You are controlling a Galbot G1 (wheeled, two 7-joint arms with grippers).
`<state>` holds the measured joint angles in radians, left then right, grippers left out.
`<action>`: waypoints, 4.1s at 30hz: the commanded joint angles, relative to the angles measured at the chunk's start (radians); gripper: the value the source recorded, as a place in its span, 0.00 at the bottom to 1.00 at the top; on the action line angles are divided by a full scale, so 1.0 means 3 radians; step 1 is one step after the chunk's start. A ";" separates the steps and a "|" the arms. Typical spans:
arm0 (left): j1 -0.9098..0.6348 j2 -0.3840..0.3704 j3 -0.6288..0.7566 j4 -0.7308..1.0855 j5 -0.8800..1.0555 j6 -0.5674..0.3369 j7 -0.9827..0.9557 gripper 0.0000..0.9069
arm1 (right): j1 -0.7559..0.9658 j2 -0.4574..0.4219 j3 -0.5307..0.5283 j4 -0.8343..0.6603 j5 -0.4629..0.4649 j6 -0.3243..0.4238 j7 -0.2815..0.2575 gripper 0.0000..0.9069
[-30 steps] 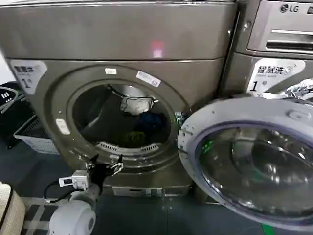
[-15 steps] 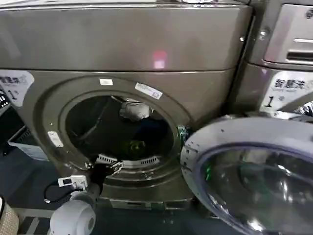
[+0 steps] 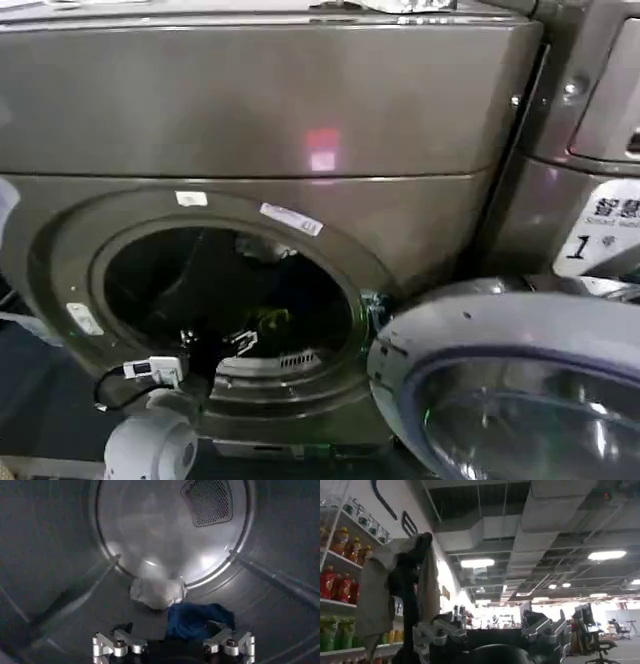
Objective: Grasp the clothes from the dryer.
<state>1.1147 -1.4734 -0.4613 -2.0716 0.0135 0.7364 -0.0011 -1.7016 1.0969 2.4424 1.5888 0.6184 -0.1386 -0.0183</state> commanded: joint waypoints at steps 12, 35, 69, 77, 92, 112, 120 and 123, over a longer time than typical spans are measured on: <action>-0.1234 0.0115 -0.0137 0.0821 0.4348 -0.2338 0.4493 1.00 | 0.0017 -0.0001 -0.0038 -0.0010 -0.0004 0.0044 -0.0029 1.00; -0.1642 0.0150 0.0107 0.1546 0.4432 -0.2658 0.4493 1.00 | 0.0067 -0.0005 -0.0126 0.0017 -0.0016 0.0082 -0.0031 1.00; -0.1676 0.0152 0.0135 0.2560 0.4201 -0.2433 0.4493 0.00 | 0.0122 0.0001 -0.0268 0.0076 -0.0089 0.0102 -0.0051 1.00; -0.1688 0.0150 0.0138 0.2570 0.4035 -0.2407 0.4491 0.00 | 0.0091 -0.0004 -0.0246 0.0055 -0.0086 0.0108 -0.0057 1.00; -0.1682 0.0180 0.0109 0.2314 0.3213 -0.2191 0.3596 0.00 | 0.0092 -0.0017 -0.0246 0.0070 -0.0087 0.0097 -0.0115 1.00; -0.1368 -0.0158 0.0048 0.1401 0.0679 -0.1015 -0.0275 0.00 | 0.0131 0.0062 -0.0365 0.0227 -0.0052 0.0191 -0.0017 1.00; -0.1279 -0.0213 0.0068 0.1342 0.0318 -0.1054 -0.0642 0.00 | 0.0116 0.0062 -0.0364 0.0220 -0.0055 0.0190 -0.0014 1.00; -0.1269 -0.0221 0.0051 0.1327 0.0228 -0.1036 -0.0692 0.00 | 0.0126 0.0061 -0.0369 0.0230 -0.0053 0.0190 -0.0007 1.00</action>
<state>0.7184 -1.5284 -0.4430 -1.6372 0.2295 0.4054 -0.0395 -1.6669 1.1165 2.3344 1.6521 0.5997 -0.0878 -0.0250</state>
